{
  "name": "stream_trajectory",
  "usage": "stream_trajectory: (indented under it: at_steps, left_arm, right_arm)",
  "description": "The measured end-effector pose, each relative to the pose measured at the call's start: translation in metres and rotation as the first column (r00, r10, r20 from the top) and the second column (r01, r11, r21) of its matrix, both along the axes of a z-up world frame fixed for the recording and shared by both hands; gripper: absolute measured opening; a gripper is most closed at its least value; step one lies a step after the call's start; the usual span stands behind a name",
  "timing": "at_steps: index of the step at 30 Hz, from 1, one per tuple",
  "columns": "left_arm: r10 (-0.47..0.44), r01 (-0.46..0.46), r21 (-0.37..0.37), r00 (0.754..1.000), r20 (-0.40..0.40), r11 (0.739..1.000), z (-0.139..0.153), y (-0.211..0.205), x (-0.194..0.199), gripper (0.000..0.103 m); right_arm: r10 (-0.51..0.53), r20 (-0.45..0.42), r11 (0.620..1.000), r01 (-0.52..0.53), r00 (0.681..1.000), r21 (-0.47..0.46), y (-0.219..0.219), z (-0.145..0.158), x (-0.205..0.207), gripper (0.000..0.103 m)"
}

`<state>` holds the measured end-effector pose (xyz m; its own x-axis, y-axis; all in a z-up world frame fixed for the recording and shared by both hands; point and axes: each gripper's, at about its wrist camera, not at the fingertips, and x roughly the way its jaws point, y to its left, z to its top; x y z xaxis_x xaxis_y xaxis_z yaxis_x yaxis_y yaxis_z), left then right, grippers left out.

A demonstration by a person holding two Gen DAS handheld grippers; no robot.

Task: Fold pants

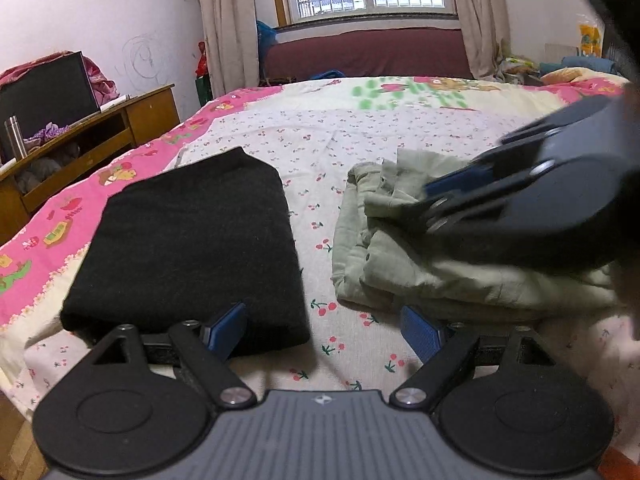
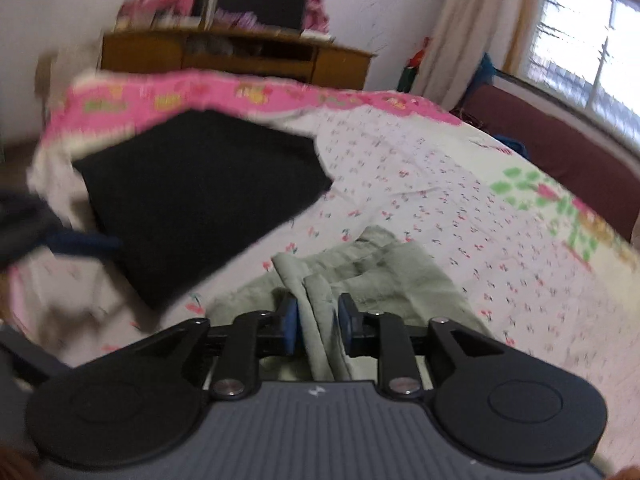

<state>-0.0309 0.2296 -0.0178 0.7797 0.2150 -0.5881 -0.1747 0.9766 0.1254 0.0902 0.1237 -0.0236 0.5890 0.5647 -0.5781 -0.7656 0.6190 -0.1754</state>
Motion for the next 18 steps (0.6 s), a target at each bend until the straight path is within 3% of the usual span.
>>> stream_trajectory:
  at_steps: [3,6,8,12,16,18]
  left_arm:
    - [-0.005,0.004,0.026,0.999,0.038,1.000,0.014,-0.004,-0.001,0.097]
    - [-0.032,0.028,0.040,0.995,0.094,0.999,0.031,-0.012,0.006,0.097]
    - [-0.069,0.064,0.041,0.989,0.127,0.997,0.039,-0.021,0.018,0.099]
    - [-0.176,0.172,0.038,0.972,0.154,0.984,0.041,-0.050,0.063,0.100]
    - [-0.226,0.223,0.046,0.969,0.102,0.974,0.025,-0.069,0.105,0.100]
    - [-0.201,0.199,0.081,0.979,0.015,0.977,0.008,-0.070,0.122,0.100]
  right_arm:
    - [-0.076,-0.032,0.996,0.078,0.997,0.053,-0.035,0.014,0.000,0.027]
    - [-0.197,-0.025,0.979,0.198,0.980,0.038,-0.076,0.017,0.011,0.034]
    - [-0.291,-0.022,0.957,0.291,0.956,0.004,-0.103,0.012,0.024,0.035]
    - [-0.417,-0.131,0.905,0.424,0.899,0.029,-0.146,-0.002,0.058,0.035]
    - [-0.452,-0.190,0.885,0.464,0.872,0.024,-0.157,-0.022,0.087,0.035]
    - [-0.496,-0.256,0.853,0.520,0.830,0.034,-0.169,-0.037,0.106,0.035]
